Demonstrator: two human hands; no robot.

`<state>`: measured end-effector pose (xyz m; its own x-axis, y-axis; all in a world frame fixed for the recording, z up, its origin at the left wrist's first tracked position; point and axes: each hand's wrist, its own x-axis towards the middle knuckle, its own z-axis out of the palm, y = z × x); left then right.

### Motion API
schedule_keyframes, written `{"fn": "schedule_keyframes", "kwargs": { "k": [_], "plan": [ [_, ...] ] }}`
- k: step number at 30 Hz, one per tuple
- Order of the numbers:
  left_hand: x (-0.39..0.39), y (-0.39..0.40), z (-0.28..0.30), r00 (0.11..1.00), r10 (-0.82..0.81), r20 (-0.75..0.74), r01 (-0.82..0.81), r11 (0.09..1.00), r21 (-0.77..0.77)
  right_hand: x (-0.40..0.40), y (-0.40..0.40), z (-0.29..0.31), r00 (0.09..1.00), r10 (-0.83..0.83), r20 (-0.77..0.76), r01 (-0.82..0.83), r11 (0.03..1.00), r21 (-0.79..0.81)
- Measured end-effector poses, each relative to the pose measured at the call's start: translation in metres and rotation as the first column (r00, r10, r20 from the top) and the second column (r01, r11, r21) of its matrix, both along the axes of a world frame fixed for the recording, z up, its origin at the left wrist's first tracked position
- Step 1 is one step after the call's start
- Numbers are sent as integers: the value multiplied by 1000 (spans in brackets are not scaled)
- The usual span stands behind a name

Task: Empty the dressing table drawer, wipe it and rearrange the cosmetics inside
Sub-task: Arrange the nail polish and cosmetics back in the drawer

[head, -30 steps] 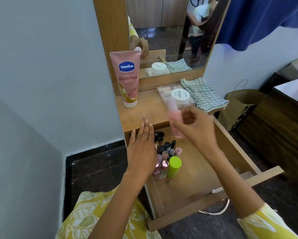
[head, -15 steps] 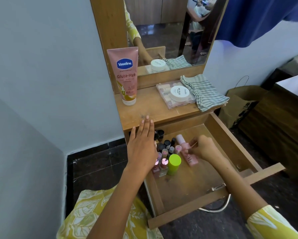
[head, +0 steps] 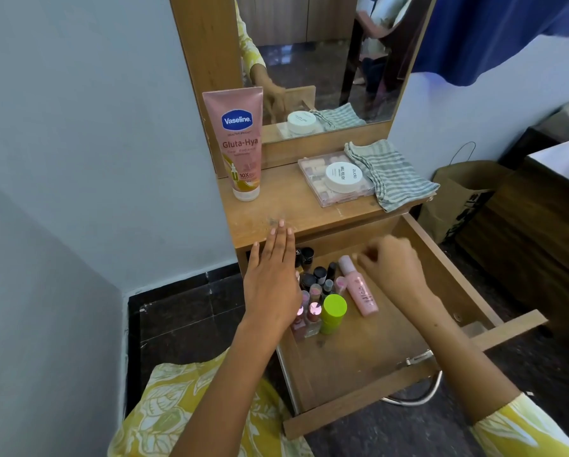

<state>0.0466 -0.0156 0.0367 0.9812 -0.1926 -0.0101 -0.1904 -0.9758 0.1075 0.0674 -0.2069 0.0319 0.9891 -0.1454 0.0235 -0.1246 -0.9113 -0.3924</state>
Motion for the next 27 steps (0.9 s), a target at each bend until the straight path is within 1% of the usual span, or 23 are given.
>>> {"fn": "schedule_keyframes", "kwargs": {
  "k": [2,3,5,10,13,15,18,21,23,25,26,27],
  "plan": [
    [1,0,-1,1000,6,-1,-6,1000,1,6,11,18,970,57,236,-73,995,63],
    [1,-1,-1,1000,9,3,-9,1000,2,13,15,24,949,77,307,-103,992,69],
    [1,0,-1,1000,11,9,-11,1000,2,30,23,27,928,86,362,-116,991,61],
    [0,-1,-1,1000,14,11,-14,1000,-16,71,32,22,942,31,333,-47,998,41],
    [0,0,-2,1000,11,22,-11,1000,-28,78,42,23,930,5,369,-33,997,69],
    [-1,0,-2,1000,11,25,-10,999,-32,74,53,23,916,51,398,-72,997,38],
    [-1,0,-2,1000,9,21,-9,1000,-28,66,71,20,890,176,420,-200,980,12],
    [-1,0,-1,1000,9,19,-8,999,-31,64,79,15,885,285,369,-317,948,27],
    [-1,0,0,1000,9,14,-9,999,-34,64,74,15,858,369,357,-389,921,-17],
    [-1,0,0,1000,5,14,-4,999,-36,64,62,17,830,393,396,-394,916,-83],
    [-1,0,-1,1000,3,20,-2,999,-36,65,53,19,836,380,395,-362,924,-122],
    [-1,0,-1,1000,2,23,-1,999,-36,67,43,19,866,356,351,-319,934,-160]
  ]
}}
